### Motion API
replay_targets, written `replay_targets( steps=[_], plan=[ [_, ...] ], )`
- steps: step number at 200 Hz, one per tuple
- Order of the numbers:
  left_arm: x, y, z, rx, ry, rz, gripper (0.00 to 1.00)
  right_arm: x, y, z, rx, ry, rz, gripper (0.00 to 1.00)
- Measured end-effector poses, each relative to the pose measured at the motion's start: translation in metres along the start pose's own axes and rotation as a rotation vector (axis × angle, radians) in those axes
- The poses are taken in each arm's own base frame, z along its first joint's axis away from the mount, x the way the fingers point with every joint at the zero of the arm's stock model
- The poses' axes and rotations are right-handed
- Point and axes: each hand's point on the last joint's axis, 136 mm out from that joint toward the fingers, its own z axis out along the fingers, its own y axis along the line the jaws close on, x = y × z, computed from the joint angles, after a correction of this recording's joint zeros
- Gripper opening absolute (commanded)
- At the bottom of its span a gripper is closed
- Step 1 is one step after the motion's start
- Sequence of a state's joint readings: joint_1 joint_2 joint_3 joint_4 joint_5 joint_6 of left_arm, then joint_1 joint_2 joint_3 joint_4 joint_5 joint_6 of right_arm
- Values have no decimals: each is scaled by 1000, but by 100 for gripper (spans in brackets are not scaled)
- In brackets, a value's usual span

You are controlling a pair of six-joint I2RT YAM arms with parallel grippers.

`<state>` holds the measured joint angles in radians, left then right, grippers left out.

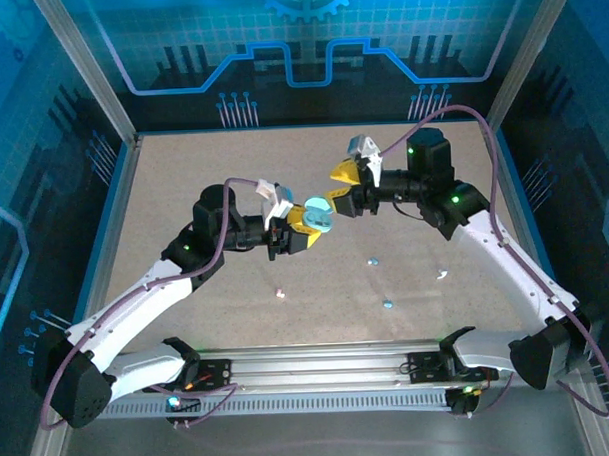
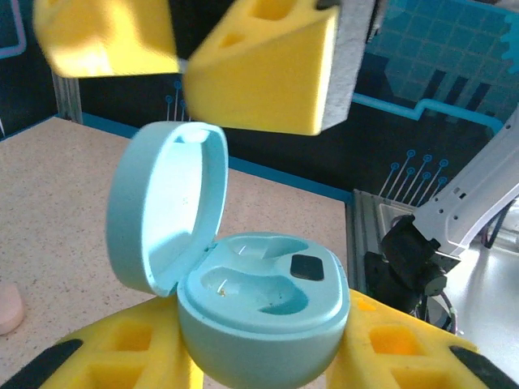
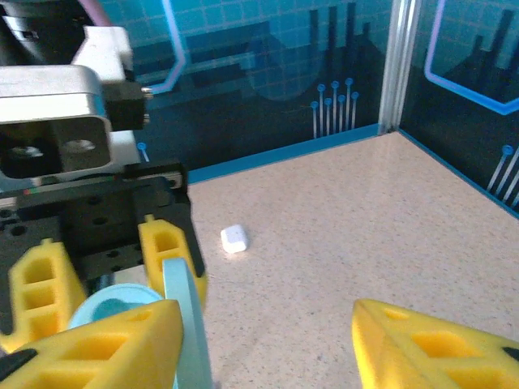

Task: Insert the wireless bluetooth earbuds into the charging case

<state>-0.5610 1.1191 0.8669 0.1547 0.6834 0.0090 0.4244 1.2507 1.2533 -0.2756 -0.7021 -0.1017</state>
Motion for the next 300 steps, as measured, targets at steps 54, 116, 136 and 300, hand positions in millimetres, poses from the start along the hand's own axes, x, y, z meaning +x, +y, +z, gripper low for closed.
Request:
replay_targets(
  steps=[54,116,136,300],
  plan=[
    [-5,-3,1,11,-18,10,29,-7,6,-6,-19,-32,-1,70],
    [-11,-5,1,24,-51,44,29,1,23,-3,-143,14,-18,65],
    [-9,-5,1,25,-52,47,29,5,20,2,-163,40,-3,56],
    [2,6,11,5,-37,37,65,12,24,11,-166,108,-65,13]
  ],
)
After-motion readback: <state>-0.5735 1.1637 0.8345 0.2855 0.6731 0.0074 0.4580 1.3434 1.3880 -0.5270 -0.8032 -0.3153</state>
